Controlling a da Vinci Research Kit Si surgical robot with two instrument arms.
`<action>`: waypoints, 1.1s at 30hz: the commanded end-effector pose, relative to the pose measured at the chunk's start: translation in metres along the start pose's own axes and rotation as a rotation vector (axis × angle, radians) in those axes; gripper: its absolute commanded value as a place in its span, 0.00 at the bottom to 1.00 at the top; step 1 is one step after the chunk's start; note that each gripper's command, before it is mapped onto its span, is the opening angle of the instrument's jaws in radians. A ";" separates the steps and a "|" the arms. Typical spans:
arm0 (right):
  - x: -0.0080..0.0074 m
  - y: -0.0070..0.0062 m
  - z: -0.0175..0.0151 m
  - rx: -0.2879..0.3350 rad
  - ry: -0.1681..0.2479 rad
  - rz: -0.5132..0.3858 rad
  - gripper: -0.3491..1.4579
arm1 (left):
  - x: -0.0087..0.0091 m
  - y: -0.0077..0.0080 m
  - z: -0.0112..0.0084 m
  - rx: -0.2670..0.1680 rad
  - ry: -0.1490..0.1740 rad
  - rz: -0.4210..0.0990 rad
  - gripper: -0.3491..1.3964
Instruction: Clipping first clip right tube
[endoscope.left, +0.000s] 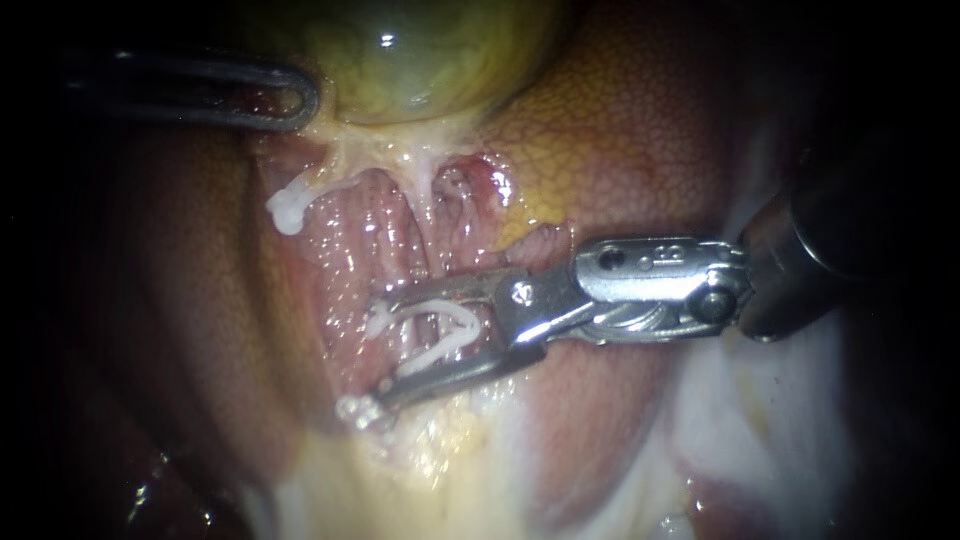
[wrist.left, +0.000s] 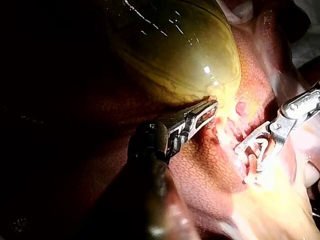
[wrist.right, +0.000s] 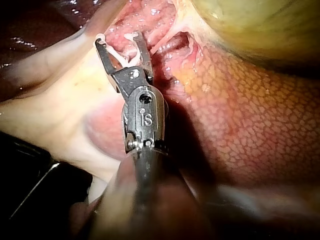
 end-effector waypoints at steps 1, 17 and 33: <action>0.0000 0.0000 0.0000 0.000 0.000 -0.001 0.43 | 0.0000 0.0000 0.0000 0.000 0.000 0.000 0.00; 0.0032 -0.0013 -0.0045 0.003 0.002 -0.014 0.43 | 0.0000 0.0001 -0.0002 -0.001 0.000 0.000 0.00; -0.0002 0.0007 -0.0075 -0.011 -0.002 -0.019 0.43 | 0.0000 0.0001 -0.0003 -0.001 0.000 0.000 0.00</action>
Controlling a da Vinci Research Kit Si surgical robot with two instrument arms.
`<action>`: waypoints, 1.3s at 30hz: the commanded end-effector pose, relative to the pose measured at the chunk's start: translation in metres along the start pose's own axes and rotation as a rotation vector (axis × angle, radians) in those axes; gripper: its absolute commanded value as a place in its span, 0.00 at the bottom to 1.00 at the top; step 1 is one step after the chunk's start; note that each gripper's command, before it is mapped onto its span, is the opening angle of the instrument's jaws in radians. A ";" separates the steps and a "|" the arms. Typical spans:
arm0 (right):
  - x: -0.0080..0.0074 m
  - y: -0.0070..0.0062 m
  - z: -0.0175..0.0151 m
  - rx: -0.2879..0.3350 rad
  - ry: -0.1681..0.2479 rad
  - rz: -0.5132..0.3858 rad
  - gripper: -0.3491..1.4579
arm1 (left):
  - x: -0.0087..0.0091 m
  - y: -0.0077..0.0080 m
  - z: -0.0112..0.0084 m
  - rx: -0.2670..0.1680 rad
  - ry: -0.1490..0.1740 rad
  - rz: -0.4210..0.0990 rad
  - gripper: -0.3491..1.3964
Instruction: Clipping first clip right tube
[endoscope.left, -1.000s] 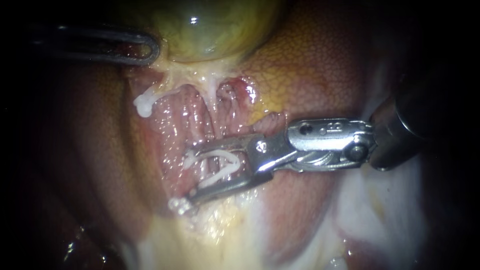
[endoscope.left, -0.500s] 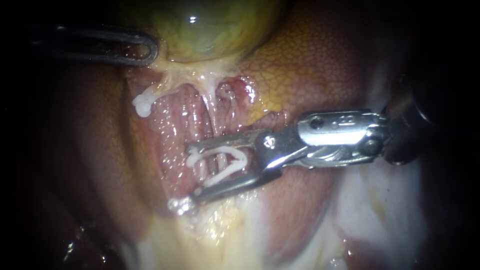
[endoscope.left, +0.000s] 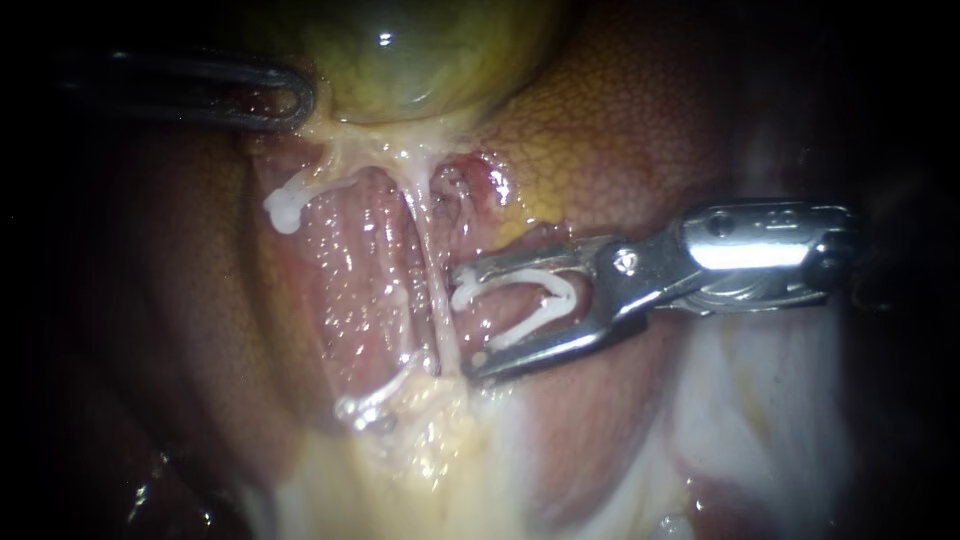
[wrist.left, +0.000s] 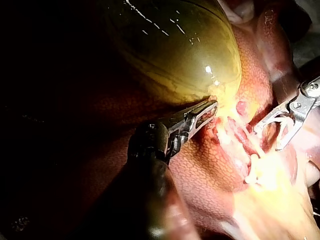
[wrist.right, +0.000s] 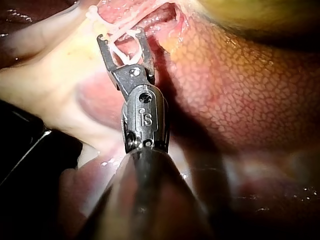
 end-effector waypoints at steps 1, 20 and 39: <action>-0.0005 0.0001 0.0002 -0.002 -0.001 0.007 0.43 | 0.0000 0.0000 0.0000 0.000 0.000 0.000 0.00; -0.0025 0.0021 0.0045 0.077 0.090 0.148 0.43 | 0.0000 0.0000 0.0000 0.000 0.000 0.000 0.00; -0.0016 -0.0007 0.0058 0.226 0.169 0.187 0.43 | 0.0000 0.0000 0.0000 0.000 0.000 0.000 0.00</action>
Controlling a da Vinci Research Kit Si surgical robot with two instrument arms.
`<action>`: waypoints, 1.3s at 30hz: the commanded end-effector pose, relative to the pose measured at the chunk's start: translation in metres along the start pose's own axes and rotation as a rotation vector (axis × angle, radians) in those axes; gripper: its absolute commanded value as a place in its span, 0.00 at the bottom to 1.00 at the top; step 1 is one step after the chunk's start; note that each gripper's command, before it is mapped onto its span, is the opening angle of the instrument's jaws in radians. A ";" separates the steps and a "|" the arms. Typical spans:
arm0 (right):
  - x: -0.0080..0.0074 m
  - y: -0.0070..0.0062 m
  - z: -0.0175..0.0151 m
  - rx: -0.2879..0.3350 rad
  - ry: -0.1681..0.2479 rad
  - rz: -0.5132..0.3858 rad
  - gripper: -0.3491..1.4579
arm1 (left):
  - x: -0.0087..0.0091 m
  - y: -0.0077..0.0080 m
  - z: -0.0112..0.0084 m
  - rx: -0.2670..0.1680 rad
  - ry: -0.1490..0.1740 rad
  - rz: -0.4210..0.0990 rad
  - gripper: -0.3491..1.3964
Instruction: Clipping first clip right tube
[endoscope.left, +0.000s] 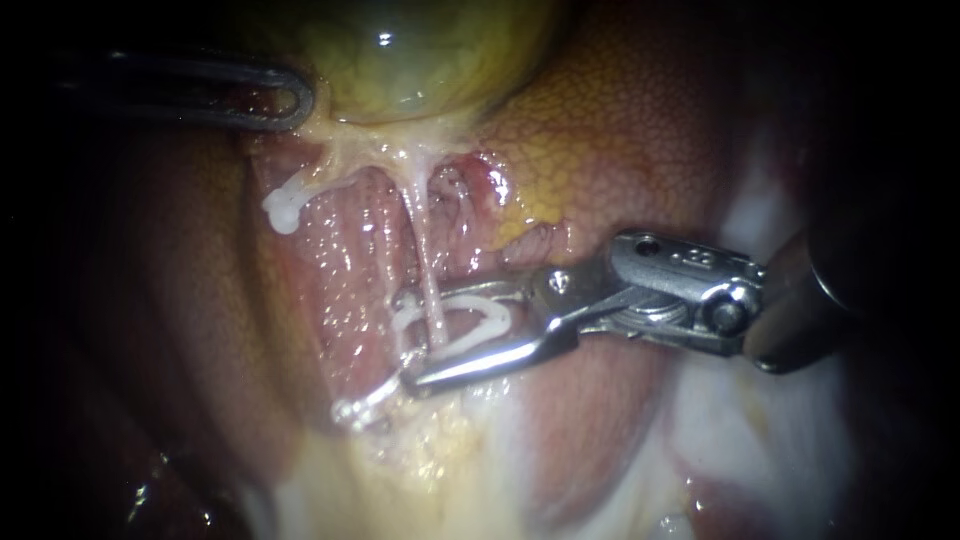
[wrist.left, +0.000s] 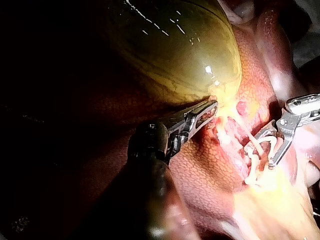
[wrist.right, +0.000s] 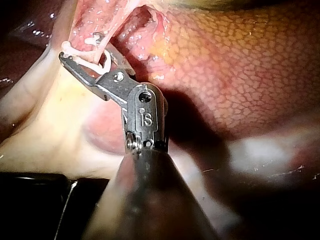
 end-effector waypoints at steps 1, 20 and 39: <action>0.0000 -0.0001 0.0000 0.007 0.003 0.005 0.43 | 0.0000 0.0000 0.0000 0.000 0.000 0.000 0.00; 0.0007 -0.0018 0.0006 0.089 0.010 0.057 0.30 | 0.0001 0.0000 -0.0001 0.000 0.000 0.000 0.00; 0.0002 -0.0010 0.0002 0.087 0.005 0.102 0.00 | 0.0000 0.0000 -0.0001 0.000 0.000 0.000 0.00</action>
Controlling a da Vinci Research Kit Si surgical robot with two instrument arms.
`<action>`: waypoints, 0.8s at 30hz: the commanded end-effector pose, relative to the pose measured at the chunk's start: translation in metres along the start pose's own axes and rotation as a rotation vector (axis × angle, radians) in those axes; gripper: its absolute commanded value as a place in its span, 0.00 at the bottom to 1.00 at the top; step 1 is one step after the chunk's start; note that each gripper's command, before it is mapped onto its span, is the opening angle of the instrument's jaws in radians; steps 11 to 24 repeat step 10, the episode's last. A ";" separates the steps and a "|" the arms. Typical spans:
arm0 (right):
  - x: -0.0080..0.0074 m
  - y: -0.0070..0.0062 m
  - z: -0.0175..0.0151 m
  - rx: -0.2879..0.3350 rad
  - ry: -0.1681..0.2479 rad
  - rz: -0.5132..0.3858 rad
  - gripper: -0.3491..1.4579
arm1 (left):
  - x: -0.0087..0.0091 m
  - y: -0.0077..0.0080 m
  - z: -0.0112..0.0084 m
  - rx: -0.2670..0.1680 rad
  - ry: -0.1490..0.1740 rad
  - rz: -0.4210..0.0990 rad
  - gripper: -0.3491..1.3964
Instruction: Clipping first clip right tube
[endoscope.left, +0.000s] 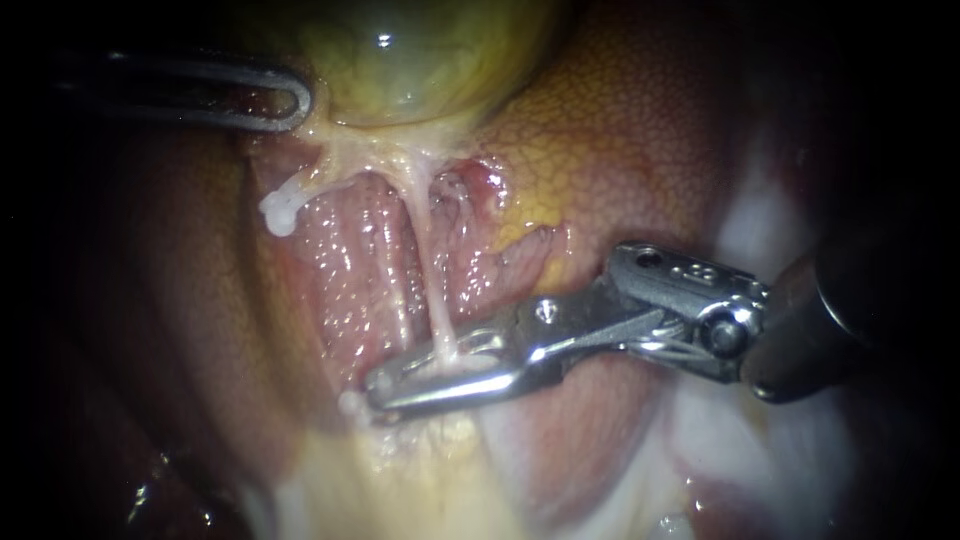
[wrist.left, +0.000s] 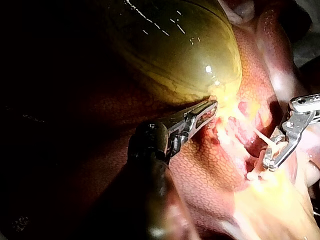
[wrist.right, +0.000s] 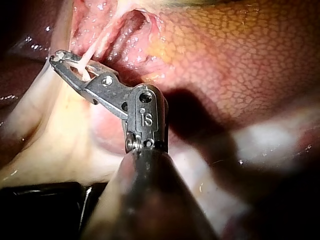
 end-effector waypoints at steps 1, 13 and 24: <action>0.0000 0.0000 0.0000 -0.002 -0.004 -0.001 0.00 | 0.0000 0.0000 0.0000 0.000 0.000 0.000 0.00; 0.0000 0.0001 -0.0001 -0.002 -0.003 -0.001 0.00 | 0.0000 0.0000 0.0000 0.000 0.000 0.000 0.00; 0.0000 0.0001 -0.0001 -0.002 -0.003 -0.001 0.00 | 0.0000 0.0000 0.0000 0.000 0.000 0.000 0.00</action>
